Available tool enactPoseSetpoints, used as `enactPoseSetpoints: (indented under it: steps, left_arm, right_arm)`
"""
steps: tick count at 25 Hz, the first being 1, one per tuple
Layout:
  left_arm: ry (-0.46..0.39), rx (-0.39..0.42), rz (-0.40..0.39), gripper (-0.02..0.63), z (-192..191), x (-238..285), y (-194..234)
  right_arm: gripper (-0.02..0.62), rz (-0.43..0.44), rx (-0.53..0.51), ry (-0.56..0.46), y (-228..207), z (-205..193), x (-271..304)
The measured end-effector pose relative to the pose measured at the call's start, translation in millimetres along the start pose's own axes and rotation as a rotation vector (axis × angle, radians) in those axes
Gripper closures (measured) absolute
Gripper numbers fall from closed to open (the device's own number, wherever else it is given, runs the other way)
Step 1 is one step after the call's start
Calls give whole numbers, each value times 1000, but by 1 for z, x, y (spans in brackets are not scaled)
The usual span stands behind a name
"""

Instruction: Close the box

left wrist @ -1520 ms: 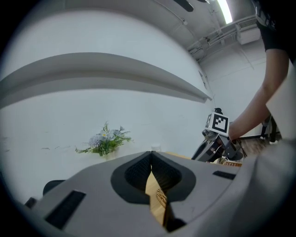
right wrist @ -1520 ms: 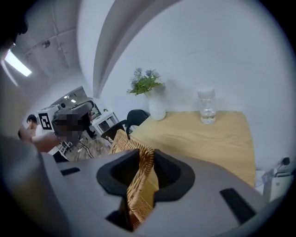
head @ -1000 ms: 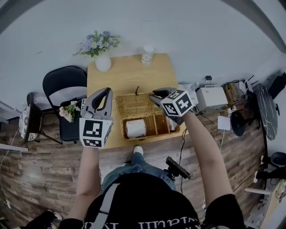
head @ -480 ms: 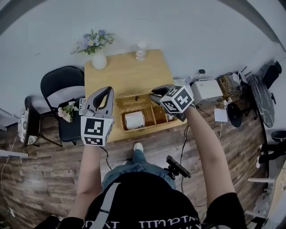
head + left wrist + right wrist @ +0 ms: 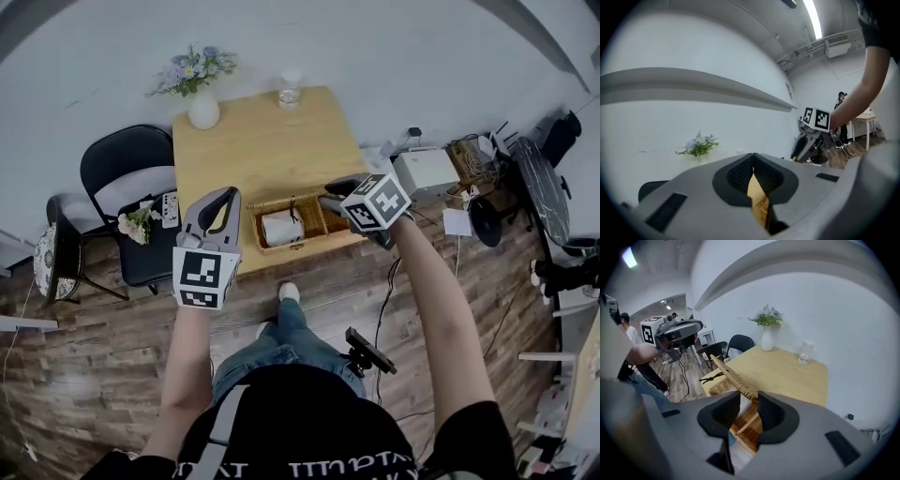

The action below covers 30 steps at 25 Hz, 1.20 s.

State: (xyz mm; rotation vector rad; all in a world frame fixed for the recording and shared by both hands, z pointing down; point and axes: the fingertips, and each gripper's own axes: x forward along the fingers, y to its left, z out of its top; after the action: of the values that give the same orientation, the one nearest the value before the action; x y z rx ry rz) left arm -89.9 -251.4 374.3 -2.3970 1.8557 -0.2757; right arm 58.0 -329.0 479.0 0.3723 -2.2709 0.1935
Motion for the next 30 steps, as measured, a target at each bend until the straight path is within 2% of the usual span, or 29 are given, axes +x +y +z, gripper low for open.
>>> enactPoseSetpoints:
  steps: [14,23,30]
  left_arm:
    - [21,-15,-44,594,-14,-20,-12]
    - [22,-31,1,594,-10,-9,-13]
    - [40,-66,59,594,-15,-4,-18]
  right_arm:
    - [454,-14,68,115,24,-51,7]
    - [453,70,68,218,35,-83,25]
    - [449,76,36,300,36,-108,42]
